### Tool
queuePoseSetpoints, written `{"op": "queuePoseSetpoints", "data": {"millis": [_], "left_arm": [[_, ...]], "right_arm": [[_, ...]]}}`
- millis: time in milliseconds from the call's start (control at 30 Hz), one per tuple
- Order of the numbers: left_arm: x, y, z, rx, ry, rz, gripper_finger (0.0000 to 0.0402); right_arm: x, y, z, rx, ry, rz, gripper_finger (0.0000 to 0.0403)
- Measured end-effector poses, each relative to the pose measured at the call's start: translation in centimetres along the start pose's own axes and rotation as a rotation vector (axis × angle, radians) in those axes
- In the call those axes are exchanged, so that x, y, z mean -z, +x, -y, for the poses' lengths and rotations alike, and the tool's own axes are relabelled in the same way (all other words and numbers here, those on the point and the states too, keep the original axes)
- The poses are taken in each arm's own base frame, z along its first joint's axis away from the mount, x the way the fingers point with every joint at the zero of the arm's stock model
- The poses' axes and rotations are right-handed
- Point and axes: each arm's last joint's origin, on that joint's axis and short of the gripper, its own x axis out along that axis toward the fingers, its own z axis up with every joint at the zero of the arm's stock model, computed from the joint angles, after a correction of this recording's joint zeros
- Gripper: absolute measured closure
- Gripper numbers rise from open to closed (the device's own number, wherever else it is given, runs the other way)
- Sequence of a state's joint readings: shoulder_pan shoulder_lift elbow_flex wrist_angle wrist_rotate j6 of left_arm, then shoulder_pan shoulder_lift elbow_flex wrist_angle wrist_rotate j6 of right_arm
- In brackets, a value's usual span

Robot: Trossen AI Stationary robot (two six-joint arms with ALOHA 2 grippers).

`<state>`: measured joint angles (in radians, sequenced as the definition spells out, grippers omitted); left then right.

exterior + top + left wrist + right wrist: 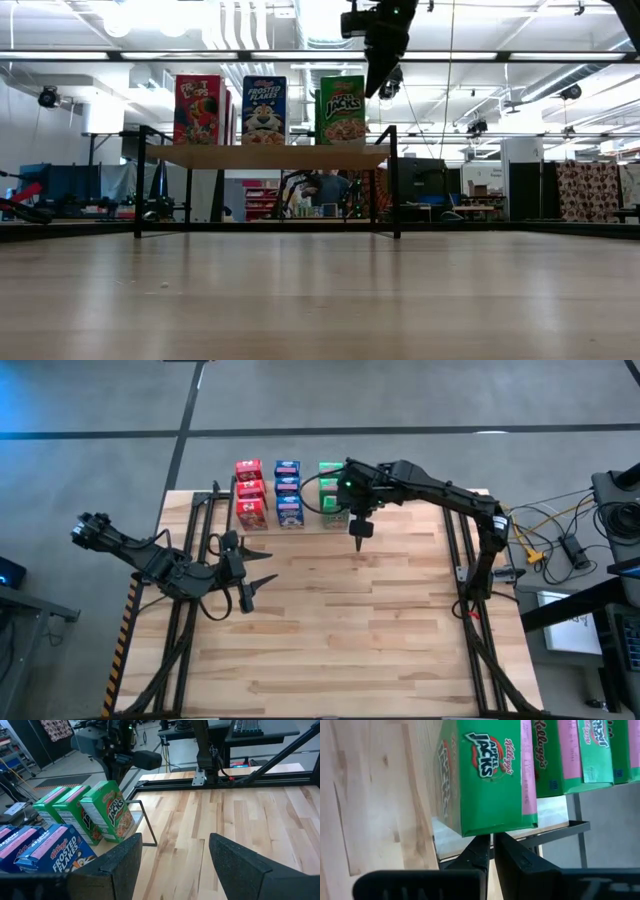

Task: Stack cereal on shelf
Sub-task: Put the green cereal box on the shelf aligned with the green cereal boxes

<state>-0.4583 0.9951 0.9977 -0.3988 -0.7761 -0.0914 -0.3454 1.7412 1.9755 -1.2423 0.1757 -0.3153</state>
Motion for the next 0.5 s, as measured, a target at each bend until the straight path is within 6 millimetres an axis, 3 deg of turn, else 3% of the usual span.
{"op": "queuePoseSetpoints", "data": {"millis": [500], "left_arm": [[-0.01,0.0,0.01,0.0,0.0,0.001,0.0187]], "right_arm": [[-0.46,0.36,-0.09,-0.035,0.004,0.04,0.039]]}}
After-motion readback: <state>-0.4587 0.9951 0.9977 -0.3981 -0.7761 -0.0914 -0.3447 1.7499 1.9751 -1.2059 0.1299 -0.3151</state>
